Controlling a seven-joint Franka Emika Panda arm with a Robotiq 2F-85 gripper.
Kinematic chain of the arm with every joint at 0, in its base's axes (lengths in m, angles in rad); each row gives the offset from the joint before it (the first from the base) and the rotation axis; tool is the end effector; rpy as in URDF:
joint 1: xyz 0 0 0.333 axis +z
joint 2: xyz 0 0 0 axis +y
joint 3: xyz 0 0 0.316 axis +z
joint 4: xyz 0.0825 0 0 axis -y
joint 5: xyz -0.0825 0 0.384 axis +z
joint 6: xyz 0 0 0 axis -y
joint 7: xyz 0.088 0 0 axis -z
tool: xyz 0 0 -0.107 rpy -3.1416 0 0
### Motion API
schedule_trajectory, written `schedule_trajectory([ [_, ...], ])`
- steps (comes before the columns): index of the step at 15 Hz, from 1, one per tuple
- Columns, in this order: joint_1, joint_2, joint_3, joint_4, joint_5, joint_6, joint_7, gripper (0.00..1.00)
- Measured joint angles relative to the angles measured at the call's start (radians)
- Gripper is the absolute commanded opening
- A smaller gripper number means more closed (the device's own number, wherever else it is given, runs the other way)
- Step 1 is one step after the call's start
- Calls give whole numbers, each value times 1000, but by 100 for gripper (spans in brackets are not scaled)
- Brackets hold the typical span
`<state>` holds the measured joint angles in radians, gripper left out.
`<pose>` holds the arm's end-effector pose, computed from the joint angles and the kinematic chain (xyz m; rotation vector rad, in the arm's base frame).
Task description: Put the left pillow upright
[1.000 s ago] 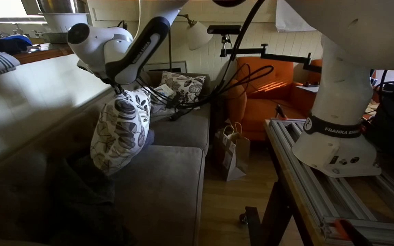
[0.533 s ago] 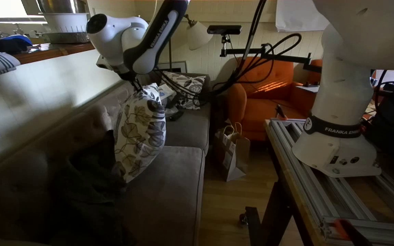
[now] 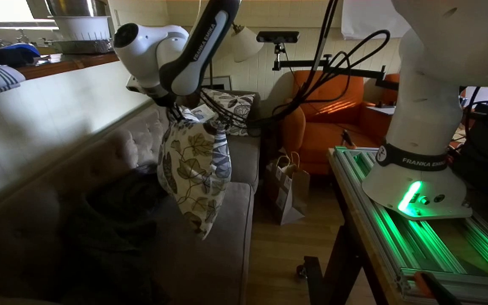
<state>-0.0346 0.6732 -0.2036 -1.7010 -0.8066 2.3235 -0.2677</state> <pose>0.6570 -0.1586 0.2115 2.3364 0.8012 -0.2955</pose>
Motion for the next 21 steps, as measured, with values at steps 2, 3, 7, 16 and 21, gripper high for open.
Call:
schedule_trajectory([
  [2,1,84,1,92,-1,0,26,2],
  [3,2,130,1,145,-1,0,45,2],
  [7,17,292,-1,350,-20,69,142,4],
  [16,58,515,-12,792,60,141,361,72],
  [21,71,564,-160,992,43,128,406,100],
])
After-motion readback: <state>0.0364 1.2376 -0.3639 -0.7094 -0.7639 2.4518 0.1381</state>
